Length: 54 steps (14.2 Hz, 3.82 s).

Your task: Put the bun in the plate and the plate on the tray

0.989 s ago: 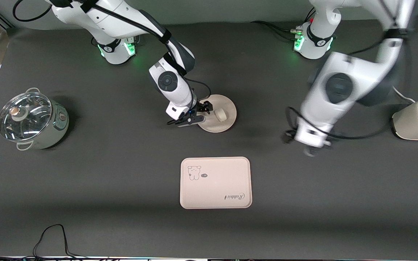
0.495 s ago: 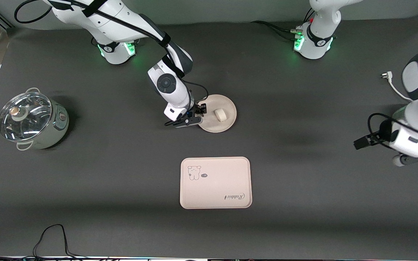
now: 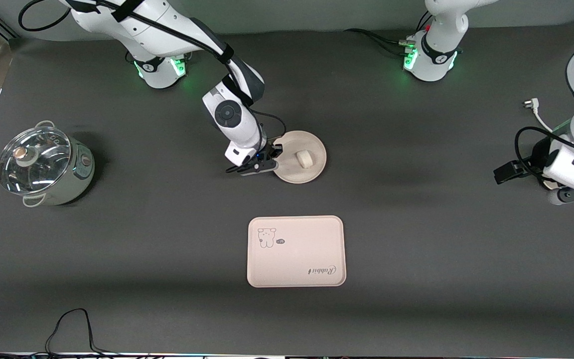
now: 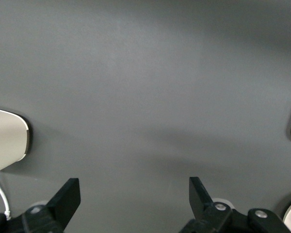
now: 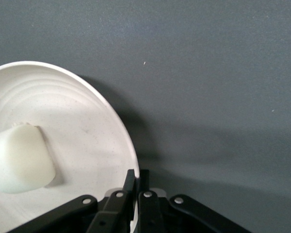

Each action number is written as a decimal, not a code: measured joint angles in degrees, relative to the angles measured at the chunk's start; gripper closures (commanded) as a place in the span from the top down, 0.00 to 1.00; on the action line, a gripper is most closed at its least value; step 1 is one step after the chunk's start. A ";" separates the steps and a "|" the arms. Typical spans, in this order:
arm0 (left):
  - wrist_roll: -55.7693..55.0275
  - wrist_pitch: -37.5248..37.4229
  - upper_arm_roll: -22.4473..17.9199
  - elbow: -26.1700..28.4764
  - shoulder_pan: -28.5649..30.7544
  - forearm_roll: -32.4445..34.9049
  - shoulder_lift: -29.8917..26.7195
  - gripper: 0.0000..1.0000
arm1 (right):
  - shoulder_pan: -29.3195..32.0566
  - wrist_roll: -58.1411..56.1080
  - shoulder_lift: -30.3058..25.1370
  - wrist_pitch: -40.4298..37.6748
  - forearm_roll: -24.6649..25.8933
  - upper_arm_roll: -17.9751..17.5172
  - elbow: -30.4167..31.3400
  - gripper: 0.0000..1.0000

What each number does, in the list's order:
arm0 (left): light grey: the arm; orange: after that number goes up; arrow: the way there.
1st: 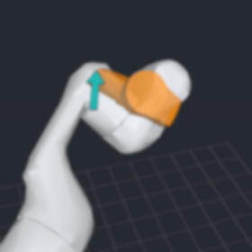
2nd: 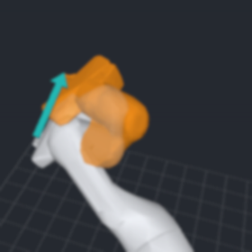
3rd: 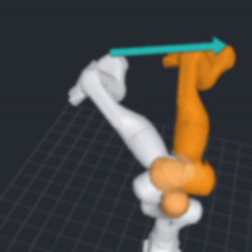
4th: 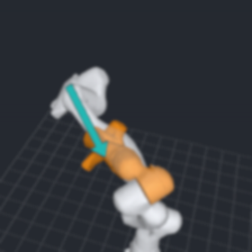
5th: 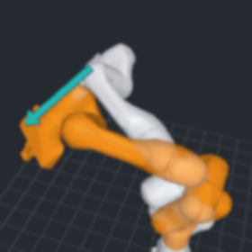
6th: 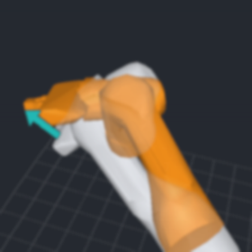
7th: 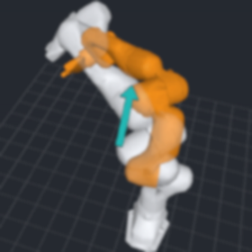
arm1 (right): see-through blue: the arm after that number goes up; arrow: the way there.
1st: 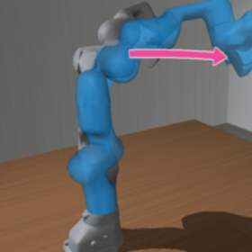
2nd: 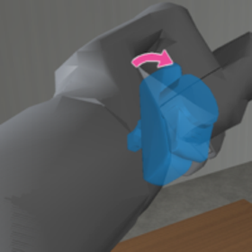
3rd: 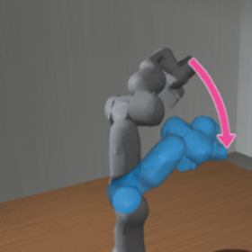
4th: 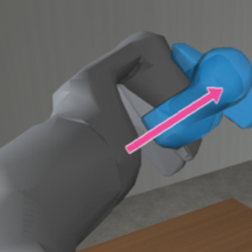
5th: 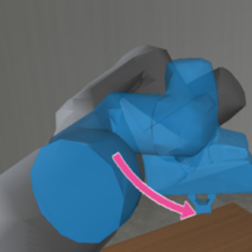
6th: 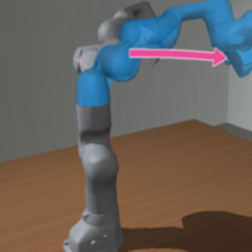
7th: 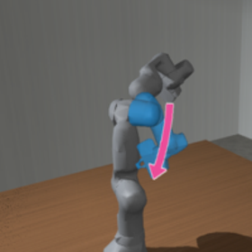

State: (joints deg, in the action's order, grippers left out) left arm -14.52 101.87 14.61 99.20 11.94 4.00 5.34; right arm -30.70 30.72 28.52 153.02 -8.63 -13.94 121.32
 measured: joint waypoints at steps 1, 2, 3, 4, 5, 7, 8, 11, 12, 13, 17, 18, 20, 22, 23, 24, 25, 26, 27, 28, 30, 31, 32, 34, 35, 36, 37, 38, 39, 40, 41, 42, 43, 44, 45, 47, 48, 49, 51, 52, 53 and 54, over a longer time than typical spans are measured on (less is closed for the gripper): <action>0.34 -0.60 -6.47 0.00 -6.08 -0.07 -0.02 1.00 | 0.12 0.00 -0.03 -0.01 0.00 0.05 -0.33 0.00; 0.63 -1.19 -12.74 0.00 -11.86 -0.18 -0.05 1.00 | 0.55 0.00 -0.06 -0.37 0.00 0.09 -1.05 0.00; 0.93 -1.51 -18.15 -0.02 -16.78 -0.33 -0.22 1.00 | 1.42 0.00 -0.18 -1.91 0.00 0.10 -2.39 0.00; 1.12 -1.74 -20.99 -0.03 -19.35 -0.41 -0.69 1.00 | 2.35 0.00 -0.51 -4.56 0.08 0.11 -4.20 0.00; 1.17 -2.06 -22.12 -0.02 -20.45 -0.57 -1.40 1.00 | 3.14 0.00 -1.07 -7.81 0.15 0.11 -6.53 0.00; 1.16 -2.90 -22.46 0.15 -20.95 -1.00 -3.45 1.00 | 4.29 0.00 -2.39 -14.43 0.15 0.10 -12.13 0.00; 1.16 -3.44 -22.47 0.30 -20.95 -1.17 -4.74 1.00 | 4.69 0.00 -3.02 -17.29 0.15 0.10 -15.13 0.00; 1.28 -4.61 -21.61 0.96 -19.17 -2.29 -7.60 1.00 | 5.55 0.00 -3.62 -20.67 0.15 0.12 -23.10 0.00; 1.32 -4.60 -20.89 0.93 -18.32 -2.48 -7.62 1.00 | 5.97 0.00 -3.38 -20.83 0.15 0.14 -25.19 0.00; 1.32 -4.57 -20.21 0.92 -17.57 -2.56 -7.38 1.00 | 6.65 0.00 -2.79 -21.07 0.15 0.19 -27.43 0.00; 3.72 -4.50 -15.34 0.81 -10.96 -2.60 -6.30 1.00 | 10.12 -1.69 3.49 -22.53 0.16 0.39 -37.20 0.00; 4.20 -4.51 -14.88 0.79 -10.31 -2.61 -6.23 1.00 | 11.07 -2.72 5.64 -22.69 0.16 0.47 -39.60 0.00; 4.34 -4.55 -14.55 0.79 -10.13 -2.62 -6.21 1.00 | 12.52 -4.88 10.02 -22.73 0.16 0.63 -43.76 0.00; 4.34 -4.53 -14.36 0.79 -10.10 -2.62 -6.15 1.00 | 12.85 -5.73 14.40 -22.70 0.17 0.79 -47.06 0.00; 4.36 -4.53 -14.34 0.78 -10.03 -2.63 -6.10 1.00 | 12.81 -5.89 16.90 -22.28 0.20 0.76 -48.54 0.00; 4.39 -4.53 -14.34 0.79 -9.90 -2.66 -6.04 1.00 | 12.76 -5.98 19.25 -20.63 0.21 0.74 -49.52 0.00; 4.46 -4.57 -14.35 0.79 -9.80 -2.68 -6.00 1.00 | 12.72 -5.99 21.61 -17.91 0.21 0.70 -50.10 0.00; 4.50 -4.61 -14.35 0.81 -9.77 -2.70 -5.97 1.00 | 12.67 -6.01 23.89 -15.08 0.20 0.62 -50.32 0.00; 4.53 -4.61 -14.30 0.81 -9.77 -2.74 -5.94 1.00 | 12.59 -6.08 26.13 -12.44 0.21 0.59 -50.46 0.00; 4.54 -4.61 -14.20 0.81 -9.78 -2.81 -5.91 1.00 | 12.50 -6.15 28.06 -10.75 0.21 0.55 -50.80 0.00; 4.54 -4.61 -14.00 0.81 -9.78 -3.12 -5.87 1.00 | 12.45 -6.20 30.17 -9.94 0.21 0.43 -51.85 0.29; 4.54 -4.60 -13.96 0.81 -9.78 -3.36 -5.87 1.00 | 12.45 -6.21 30.37 -9.94 0.21 0.41 -52.16 0.63; 4.54 -4.59 -13.96 0.81 -9.77 -3.50 -5.87 1.00 | 12.45 -6.21 30.35 -9.95 0.20 0.34 -52.52 0.99; 4.54 -4.59 -13.96 0.81 -9.77 -4.15 -5.87 1.00 | 12.44 -6.26 30.32 -10.00 0.24 0.15 -53.31 1.00; 4.53 -4.59 -13.95 0.79 -9.77 -4.99 -5.87 1.00 | 12.42 -6.31 30.22 -10.00 0.28 0.07 -53.64 1.00; 4.53 -4.59 -13.94 0.78 -9.77 -5.36 -5.87 1.00 | 12.39 -6.35 30.01 -10.02 0.39 0.03 -54.08 1.00; 4.53 -4.60 -13.96 0.76 -9.72 -5.43 -5.87 1.00 | 12.36 -6.42 29.50 -10.39 0.56 0.00 -54.57 1.00; 4.53 -4.60 -14.01 0.73 -9.51 -5.45 -5.87 1.00 | 12.35 -6.48 28.36 -11.81 0.72 -0.01 -54.79 1.00; 4.54 -4.66 -14.07 0.70 -9.17 -5.51 -5.87 1.00 | 12.35 -6.51 26.61 -14.57 0.80 -0.01 -54.75 1.00; 4.55 -5.15 -14.08 0.64 -8.88 -5.56 -5.89 1.00 | 12.36 -6.53 24.53 -17.81 0.81 0.00 -54.37 1.00; 4.56 -6.34 -14.09 0.56 -8.66 -5.61 -5.92 1.00 | 12.39 -6.54 21.84 -20.78 0.84 0.14 -53.06 1.00; 4.56 -7.16 -14.09 0.50 -8.56 -5.67 -5.95 1.00 | 12.57 -6.54 18.75 -22.88 0.85 0.52 -50.80 1.00; 4.56 -7.40 -14.08 0.48 -8.55 -5.71 -5.95 1.00 | 12.99 -6.56 15.30 -24.77 0.87 1.02 -47.98 1.00; 4.56 -7.41 -14.06 0.47 -8.55 -5.81 -5.93 1.00 | 13.70 -6.96 11.50 -27.06 0.93 1.42 -44.91 1.00; 4.55 -7.42 -14.04 0.48 -8.55 -5.87 -5.91 1.00 | 14.36 -7.74 7.34 -30.03 0.99 2.19 -41.97 1.00; 4.55 -7.58 -14.04 0.49 -8.55 -5.93 -5.84 1.00 | 15.11 -10.39 -1.11 -37.20 1.03 5.41 -37.29 1.00; 4.55 -7.73 -14.04 0.49 -8.55 -5.97 -5.83 1.00 | 15.35 -12.08 -5.25 -40.56 1.03 7.46 -35.31 1.00; 4.55 -7.85 -14.04 0.50 -8.55 -5.98 -5.83 1.00 | 15.57 -13.33 -9.21 -43.28 1.03 9.38 -33.26 1.00; 4.55 -7.93 -14.04 0.51 -8.55 -6.00 -5.82 1.00 | 15.81 -14.28 -16.46 -46.50 1.04 12.57 -28.73 1.00; 4.56 -7.94 -14.03 0.51 -8.55 -6.01 -5.80 1.00 | 15.84 -15.37 -19.89 -47.74 1.07 14.60 -26.51 1.00; 4.56 -7.94 -14.04 0.51 -8.55 -6.01 -5.76 1.00 | 15.87 -17.66 -22.78 -49.15 1.08 17.00 -24.88 1.00; 4.56 -7.94 -14.03 0.51 -8.55 -6.01 -5.71 1.00 | 15.98 -20.38 -25.23 -51.04 1.17 19.53 -23.82 1.00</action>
State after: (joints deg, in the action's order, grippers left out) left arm -9.96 93.93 0.58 99.71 3.39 -2.02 -0.37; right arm -14.71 10.34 3.29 101.98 -7.45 5.60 97.50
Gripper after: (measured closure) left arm 0.000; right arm 0.000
